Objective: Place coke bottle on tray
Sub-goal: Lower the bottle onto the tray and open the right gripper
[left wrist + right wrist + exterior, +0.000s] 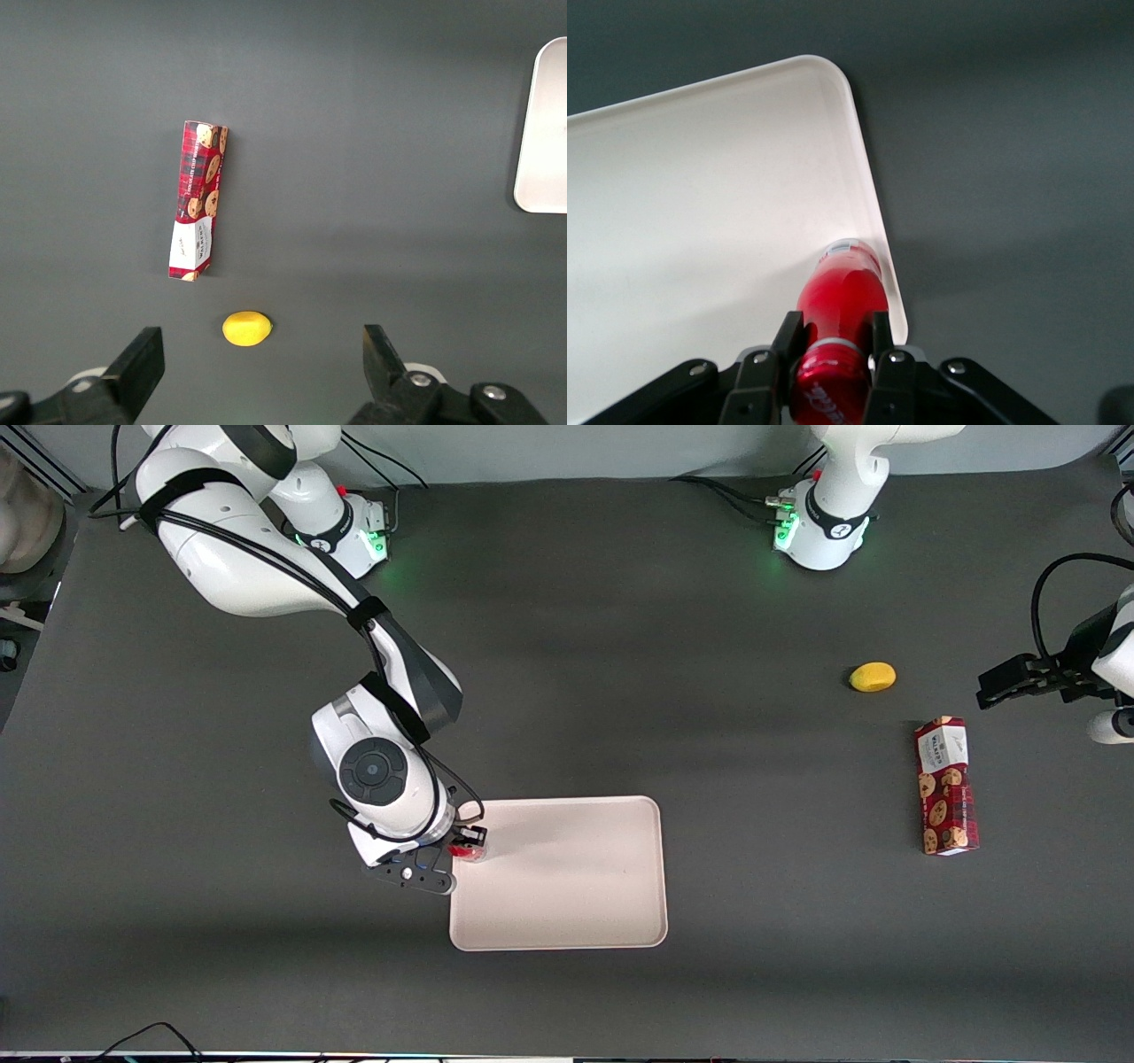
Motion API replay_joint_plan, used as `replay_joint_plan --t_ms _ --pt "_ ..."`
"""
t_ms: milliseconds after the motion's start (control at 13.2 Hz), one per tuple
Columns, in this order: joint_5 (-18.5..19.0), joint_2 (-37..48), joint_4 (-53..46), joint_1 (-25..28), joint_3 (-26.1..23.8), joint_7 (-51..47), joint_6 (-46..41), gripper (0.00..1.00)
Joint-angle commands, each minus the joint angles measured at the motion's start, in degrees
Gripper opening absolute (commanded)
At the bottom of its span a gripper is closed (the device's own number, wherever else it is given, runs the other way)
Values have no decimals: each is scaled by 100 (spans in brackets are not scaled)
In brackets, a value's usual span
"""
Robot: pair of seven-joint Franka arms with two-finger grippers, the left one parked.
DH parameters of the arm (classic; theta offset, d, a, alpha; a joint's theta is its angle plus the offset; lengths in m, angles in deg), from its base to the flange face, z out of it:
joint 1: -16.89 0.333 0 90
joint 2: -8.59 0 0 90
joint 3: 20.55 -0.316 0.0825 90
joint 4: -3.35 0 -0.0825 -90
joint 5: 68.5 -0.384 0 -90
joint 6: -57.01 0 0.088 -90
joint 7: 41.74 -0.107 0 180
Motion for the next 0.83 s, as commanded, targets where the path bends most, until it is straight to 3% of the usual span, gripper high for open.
replay_joint_plan --t_ms 0,75,302,755 --pt "154 -99 -248 77 5 -41 -48 0" --pt "154 -108 -248 77 5 -41 -48 11" --pt "172 -99 -257 86 13 -49 -48 100" --pt "93 575 -266 25 -13 -23 -441 100"
